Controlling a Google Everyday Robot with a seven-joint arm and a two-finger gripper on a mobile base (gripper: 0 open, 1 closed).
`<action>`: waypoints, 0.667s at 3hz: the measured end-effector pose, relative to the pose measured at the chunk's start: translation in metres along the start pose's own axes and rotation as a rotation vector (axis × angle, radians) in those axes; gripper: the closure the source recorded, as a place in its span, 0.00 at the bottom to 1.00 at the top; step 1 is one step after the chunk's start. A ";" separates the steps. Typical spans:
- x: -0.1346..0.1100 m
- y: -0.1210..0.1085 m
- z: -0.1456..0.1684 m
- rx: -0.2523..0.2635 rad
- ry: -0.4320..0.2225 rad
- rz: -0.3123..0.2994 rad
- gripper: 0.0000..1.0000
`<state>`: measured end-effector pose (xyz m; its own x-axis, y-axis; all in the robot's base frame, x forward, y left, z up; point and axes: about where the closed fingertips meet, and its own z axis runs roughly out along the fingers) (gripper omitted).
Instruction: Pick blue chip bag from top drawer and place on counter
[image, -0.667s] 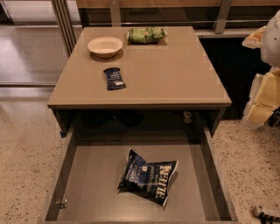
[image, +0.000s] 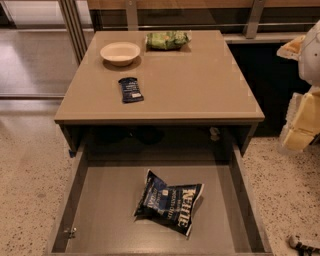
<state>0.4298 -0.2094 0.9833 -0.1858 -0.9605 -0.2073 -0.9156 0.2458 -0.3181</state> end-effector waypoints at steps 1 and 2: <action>0.000 0.027 0.030 -0.039 -0.031 -0.017 0.00; -0.008 0.068 0.081 -0.128 -0.093 -0.026 0.00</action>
Offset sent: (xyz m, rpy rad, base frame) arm -0.0552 0.0632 -0.1733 0.1917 0.1910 0.1346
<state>0.3977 -0.1747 0.8880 -0.1333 -0.9486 -0.2871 -0.9587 0.1969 -0.2053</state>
